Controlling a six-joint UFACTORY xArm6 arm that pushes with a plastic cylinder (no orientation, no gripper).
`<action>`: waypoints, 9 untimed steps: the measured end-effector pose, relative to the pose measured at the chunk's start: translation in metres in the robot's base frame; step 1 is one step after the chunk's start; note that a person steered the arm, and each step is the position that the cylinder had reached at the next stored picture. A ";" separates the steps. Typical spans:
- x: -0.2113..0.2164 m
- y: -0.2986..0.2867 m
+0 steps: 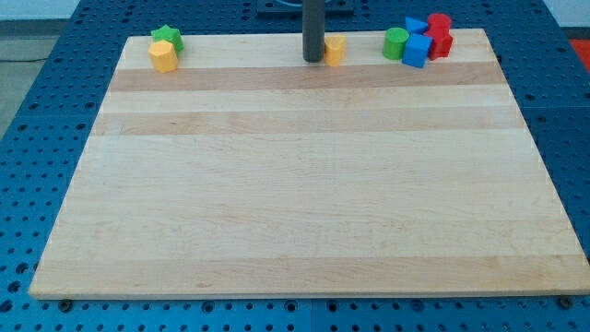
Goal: Drag the yellow heart to the left of the blue cube
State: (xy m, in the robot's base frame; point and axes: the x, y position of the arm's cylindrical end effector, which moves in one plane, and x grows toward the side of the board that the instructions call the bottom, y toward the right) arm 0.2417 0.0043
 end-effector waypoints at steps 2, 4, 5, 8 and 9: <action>-0.015 0.022; 0.007 0.029; 0.026 0.050; 0.039 0.077; 0.039 0.102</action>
State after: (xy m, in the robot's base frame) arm 0.2807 0.1066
